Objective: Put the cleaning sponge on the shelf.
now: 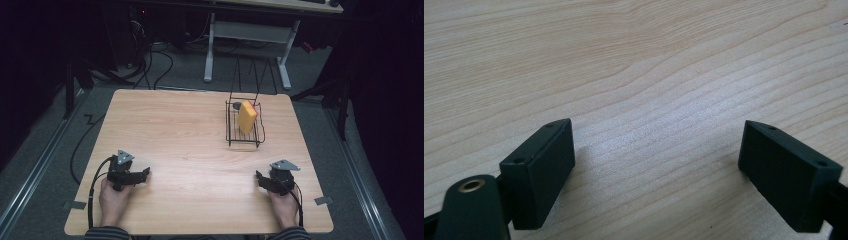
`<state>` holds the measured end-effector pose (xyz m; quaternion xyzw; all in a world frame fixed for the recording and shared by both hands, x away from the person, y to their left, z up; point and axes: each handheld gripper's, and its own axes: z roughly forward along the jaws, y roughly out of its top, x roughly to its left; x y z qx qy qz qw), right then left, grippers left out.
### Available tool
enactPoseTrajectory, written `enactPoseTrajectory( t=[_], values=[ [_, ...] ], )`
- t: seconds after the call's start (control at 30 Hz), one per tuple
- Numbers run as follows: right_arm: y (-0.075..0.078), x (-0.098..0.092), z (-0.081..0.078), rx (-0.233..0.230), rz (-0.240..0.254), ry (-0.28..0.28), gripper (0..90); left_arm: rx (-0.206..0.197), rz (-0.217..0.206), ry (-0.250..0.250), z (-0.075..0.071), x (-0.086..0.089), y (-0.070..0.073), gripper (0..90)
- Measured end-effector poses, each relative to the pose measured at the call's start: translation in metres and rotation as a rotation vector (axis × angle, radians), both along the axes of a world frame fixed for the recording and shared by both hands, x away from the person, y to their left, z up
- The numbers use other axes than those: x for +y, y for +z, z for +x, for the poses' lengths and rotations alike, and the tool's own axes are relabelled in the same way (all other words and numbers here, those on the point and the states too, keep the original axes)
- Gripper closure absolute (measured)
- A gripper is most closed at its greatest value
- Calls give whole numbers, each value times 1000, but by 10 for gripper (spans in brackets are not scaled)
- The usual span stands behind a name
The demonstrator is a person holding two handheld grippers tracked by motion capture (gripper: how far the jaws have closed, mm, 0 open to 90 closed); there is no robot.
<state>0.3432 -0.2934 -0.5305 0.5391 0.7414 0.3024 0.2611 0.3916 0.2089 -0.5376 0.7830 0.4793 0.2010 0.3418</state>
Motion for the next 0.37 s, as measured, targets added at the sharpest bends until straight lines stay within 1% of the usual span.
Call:
enactPoseTrajectory(
  t=[0.03, 0.1, 0.17, 0.37],
  values=[
    [0, -1, 1, 5, 9, 5, 332, 0, 0, 0, 0, 0, 0, 154],
    [0, -4, 3, 27, 45, -1, 312, 2, 0, -1, 0, 0, 0, 154],
    [0, -4, 3, 24, 36, 6, 307, 2, 0, 0, 0, 0, 0, 155],
    [0, -4, 2, 25, 38, 4, 307, 0, -1, 2, 0, 0, 0, 155]
  ],
)
